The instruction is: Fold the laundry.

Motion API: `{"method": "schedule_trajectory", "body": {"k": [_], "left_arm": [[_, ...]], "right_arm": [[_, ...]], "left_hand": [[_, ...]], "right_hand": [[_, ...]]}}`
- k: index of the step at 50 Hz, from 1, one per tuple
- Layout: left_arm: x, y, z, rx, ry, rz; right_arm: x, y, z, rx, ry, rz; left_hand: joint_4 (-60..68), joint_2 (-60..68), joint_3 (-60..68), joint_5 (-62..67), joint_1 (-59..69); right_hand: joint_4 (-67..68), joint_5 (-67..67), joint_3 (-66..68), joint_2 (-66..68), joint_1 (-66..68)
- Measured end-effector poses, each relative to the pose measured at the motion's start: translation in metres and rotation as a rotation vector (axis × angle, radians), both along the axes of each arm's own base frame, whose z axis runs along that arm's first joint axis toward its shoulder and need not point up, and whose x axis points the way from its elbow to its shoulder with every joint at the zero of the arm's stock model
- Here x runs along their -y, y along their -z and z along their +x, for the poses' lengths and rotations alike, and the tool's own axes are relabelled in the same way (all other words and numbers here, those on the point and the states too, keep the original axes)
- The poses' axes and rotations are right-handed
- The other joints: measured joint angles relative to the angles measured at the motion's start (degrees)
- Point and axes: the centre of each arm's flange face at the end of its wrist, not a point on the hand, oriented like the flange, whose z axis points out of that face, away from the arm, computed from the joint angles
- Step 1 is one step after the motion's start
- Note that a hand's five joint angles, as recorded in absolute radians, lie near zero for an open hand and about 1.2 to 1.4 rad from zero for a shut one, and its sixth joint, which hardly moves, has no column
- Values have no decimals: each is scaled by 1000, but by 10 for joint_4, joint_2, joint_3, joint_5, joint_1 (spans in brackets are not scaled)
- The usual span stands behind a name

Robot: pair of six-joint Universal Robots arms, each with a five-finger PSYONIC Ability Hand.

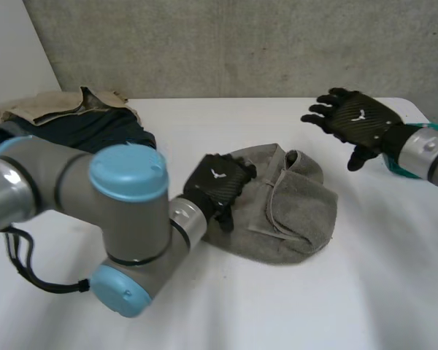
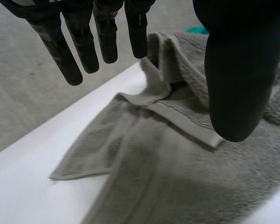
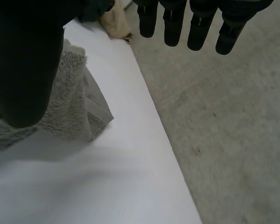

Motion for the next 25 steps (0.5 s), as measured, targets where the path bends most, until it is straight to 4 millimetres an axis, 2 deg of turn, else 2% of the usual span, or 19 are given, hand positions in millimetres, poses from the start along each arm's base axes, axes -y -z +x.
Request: {"method": "schedule_trajectory", "body": {"k": [6, 12, 13, 16, 22, 25], "left_arm": [[-9, 20, -19, 16, 15, 2], [-5, 31, -28, 31, -46, -16], [-3, 34, -30, 38, -66, -19], [-3, 40, -32, 48, -82, -20], [-7, 53, -36, 67, -71, -6], [-10, 59, -39, 73, -52, 2]], "right_arm": [[3, 21, 17, -52, -109, -55], [1, 40, 27, -63, -173, -44], [0, 47, 30, -64, -185, -33], [0, 58, 34, -67, -195, -18], [3, 71, 36, -75, -178, -4], [4, 71, 36, -81, -158, -6]], "left_hand": [[13, 14, 14, 13, 20], [30, 31, 31, 31, 37], [76, 77, 77, 76, 88], [139, 142, 141, 136, 155], [286, 289, 287, 282, 308], [326, 330, 325, 321, 337]], "right_hand": [[0, 0, 0, 0, 0], [5, 4, 5, 4, 3], [42, 34, 41, 40, 29], [220, 216, 221, 223, 215], [513, 501, 512, 521, 493], [558, 523, 554, 550, 495]]}}
